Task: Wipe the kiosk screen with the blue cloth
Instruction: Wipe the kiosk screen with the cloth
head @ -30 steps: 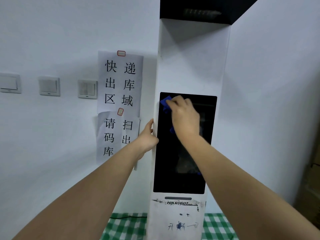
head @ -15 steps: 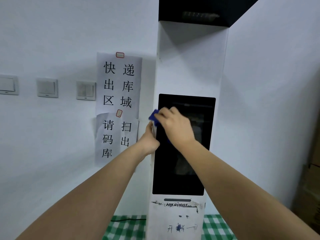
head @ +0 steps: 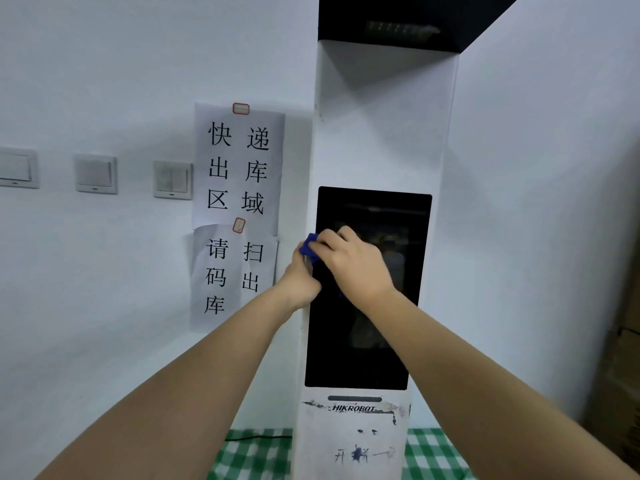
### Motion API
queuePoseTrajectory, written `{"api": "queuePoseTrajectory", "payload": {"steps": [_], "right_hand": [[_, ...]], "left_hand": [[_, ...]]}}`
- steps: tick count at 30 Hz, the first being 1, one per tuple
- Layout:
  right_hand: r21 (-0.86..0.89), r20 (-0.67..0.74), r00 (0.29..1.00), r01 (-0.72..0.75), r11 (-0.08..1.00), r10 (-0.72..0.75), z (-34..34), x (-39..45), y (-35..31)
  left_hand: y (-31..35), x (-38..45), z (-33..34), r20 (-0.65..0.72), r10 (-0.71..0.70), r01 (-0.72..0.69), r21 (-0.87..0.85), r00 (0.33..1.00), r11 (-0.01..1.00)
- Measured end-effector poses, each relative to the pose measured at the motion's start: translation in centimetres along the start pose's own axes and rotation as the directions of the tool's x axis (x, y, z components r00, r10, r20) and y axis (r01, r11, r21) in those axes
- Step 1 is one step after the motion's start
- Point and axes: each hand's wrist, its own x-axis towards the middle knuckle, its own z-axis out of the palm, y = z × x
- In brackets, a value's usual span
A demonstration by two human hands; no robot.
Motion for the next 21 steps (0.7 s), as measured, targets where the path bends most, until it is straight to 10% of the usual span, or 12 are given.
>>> {"api": "queuePoseTrajectory", "payload": {"steps": [4,10,16,21], "right_hand": [[-0.081,-0.009,0.996,0.085,0.993,-0.086,-1.1,-0.4,2.7],[-0.037,-0.111,0.975,-0.199,0.979,0.194,-1.0,1.3,2.0],[-0.088,-0.035,0.993,0.114,0.99,-0.117,-0.4,-1.3,2.4],[-0.096,-0.168,0.979,-0.136,0.986,0.119,-1.1,-0.2,5.4]], "left_hand": [[-0.1,0.1,0.0,0.022,-0.022,0.023,-0.039,1.0,0.999],[0.1,0.2,0.3,-0.001,-0.043,0.043,-0.051,0.999,0.998],[-0.1,0.4,0.6,-0.02,-0.017,0.016,-0.038,1.0,0.999],[-0.6,0.9,0.3,0.016,-0.024,0.025,-0.061,1.0,0.998]]}}
